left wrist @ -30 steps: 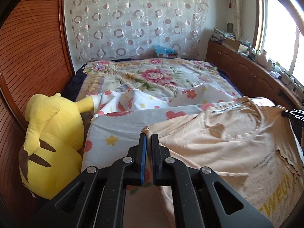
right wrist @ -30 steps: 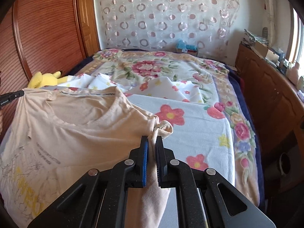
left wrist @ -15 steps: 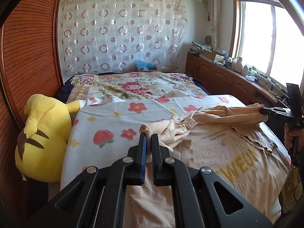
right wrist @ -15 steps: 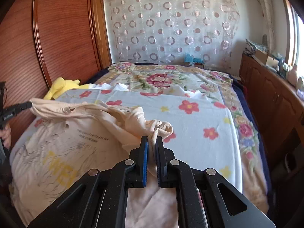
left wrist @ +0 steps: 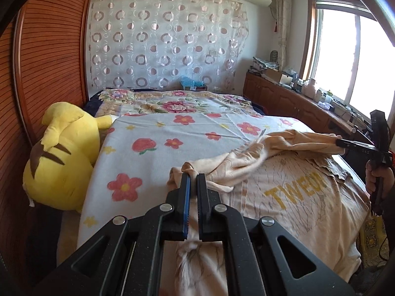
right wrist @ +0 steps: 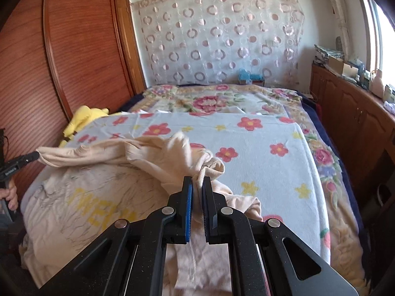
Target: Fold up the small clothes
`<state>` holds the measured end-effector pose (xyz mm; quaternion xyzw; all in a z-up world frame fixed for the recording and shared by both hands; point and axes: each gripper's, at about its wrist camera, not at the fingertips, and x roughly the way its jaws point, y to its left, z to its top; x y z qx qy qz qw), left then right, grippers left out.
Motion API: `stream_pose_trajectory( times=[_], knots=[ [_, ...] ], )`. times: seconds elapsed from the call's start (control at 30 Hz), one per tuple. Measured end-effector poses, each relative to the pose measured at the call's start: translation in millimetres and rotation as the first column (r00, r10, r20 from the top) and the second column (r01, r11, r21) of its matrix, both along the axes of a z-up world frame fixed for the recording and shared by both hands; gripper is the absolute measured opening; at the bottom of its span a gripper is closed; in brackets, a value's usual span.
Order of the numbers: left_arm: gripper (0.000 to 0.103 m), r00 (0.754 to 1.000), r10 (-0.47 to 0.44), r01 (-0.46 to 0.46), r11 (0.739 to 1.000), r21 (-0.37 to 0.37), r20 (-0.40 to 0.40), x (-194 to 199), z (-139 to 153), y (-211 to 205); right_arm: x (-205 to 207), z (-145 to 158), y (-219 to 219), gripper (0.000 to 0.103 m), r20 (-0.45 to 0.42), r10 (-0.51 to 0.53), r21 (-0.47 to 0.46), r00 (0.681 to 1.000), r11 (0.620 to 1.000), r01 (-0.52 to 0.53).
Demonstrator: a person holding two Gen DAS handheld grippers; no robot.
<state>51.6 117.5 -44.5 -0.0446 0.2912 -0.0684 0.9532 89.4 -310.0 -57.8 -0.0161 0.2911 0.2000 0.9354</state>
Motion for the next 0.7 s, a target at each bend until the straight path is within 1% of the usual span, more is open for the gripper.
stream_pose_trajectory(
  times=[0.17,0.23,0.33,0.5,0.63,0.7],
  knots=[
    [0.006,1.000,0.014,-0.014,0.999,-0.032,0.005,-32.8,-8.0,7.3,-42.4,-16.8,-29.3,0.007,0.000,-0.012,0.030,1.000,0.999,0.012],
    [0.006,1.000,0.024,-0.023,0.998,-0.060,0.010,-43.9,-7.9,10.9,-58.3,-19.5,-38.9,0.007,0.009,-0.021,0.035,1.000,0.999,0.020],
    [0.005,0.999,0.036,-0.034,0.996,-0.082,0.018,-58.1,-5.5,16.0,-76.6,-19.0,-50.2,0.007,0.008,-0.035,0.054,0.999,0.998,0.035],
    [0.005,0.999,0.041,-0.040,0.997,-0.062,0.012,-74.9,-0.1,20.9,-98.7,-13.1,-55.2,0.007,-0.004,-0.041,0.016,0.999,0.999,0.041],
    [0.005,0.999,0.035,-0.036,0.999,-0.038,-0.013,-88.7,-0.2,20.4,-109.0,-8.4,-49.7,0.007,-0.045,-0.043,-0.046,0.998,0.998,0.041],
    [0.005,0.999,0.023,-0.024,0.999,-0.027,-0.024,-95.0,-3.0,17.4,-114.0,-6.7,-46.3,0.007,-0.061,-0.036,-0.061,0.997,0.998,0.032]
  ],
)
